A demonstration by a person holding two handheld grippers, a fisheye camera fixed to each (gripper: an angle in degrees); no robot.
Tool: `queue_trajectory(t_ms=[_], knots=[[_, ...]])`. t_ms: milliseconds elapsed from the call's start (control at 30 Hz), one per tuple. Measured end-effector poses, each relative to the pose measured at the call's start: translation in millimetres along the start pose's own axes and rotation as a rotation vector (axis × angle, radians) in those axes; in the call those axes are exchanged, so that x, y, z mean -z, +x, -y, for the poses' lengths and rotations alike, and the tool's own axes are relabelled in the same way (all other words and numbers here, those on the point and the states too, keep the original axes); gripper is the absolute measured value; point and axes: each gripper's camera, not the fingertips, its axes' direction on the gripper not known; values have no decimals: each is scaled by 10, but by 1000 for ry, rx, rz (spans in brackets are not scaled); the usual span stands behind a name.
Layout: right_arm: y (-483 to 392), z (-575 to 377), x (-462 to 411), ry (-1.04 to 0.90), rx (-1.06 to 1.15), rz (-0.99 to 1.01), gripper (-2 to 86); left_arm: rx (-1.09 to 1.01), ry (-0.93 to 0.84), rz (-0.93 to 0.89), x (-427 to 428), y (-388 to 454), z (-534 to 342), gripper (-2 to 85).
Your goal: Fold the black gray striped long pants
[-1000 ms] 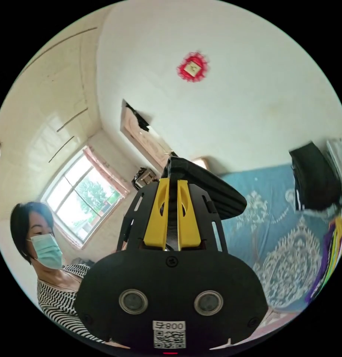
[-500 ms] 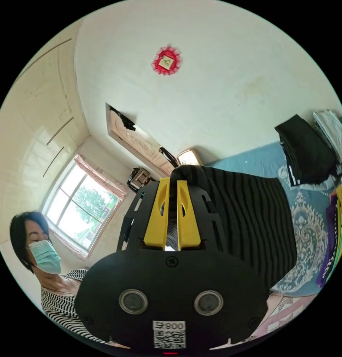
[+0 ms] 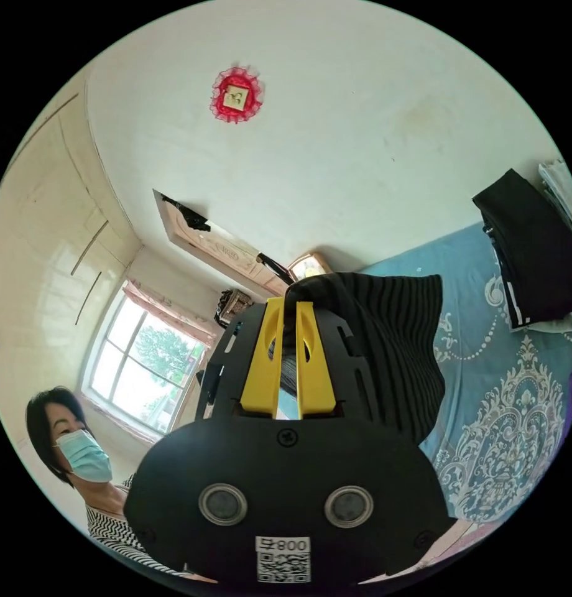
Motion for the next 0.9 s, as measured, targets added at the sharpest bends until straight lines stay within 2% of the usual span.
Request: queue_trajectory(t_ms=[200, 367, 467, 567, 667, 733, 800, 900], knots=[[-214, 296, -604, 3, 22, 33, 19, 9, 61, 52, -44, -315, 304, 10], [-738, 388, -995, 5, 171, 60, 20, -57, 174, 95, 252, -456, 373, 10], [-924, 162, -1196, -22, 234, 79, 20, -139, 234, 144, 476, -525, 104, 12], [-858, -286, -1530, -115, 224, 108, 17, -163, 209, 218, 534, -675, -447, 14], [-449, -998, -1968, -262, 101, 91, 7, -37, 47, 222, 216, -1050, -1323, 20], [-60, -1481, -2195, -356, -67, 21, 4, 209, -187, 164, -296, -1471, -2284, 26], [291, -1901, -2298, -381, -239, 41, 2, 447, -315, 109, -589, -1699, -3051, 25], [582, -2214, -2301, -287, -398, 6, 2, 685, -230, -63, -737, -1752, -3884, 29]])
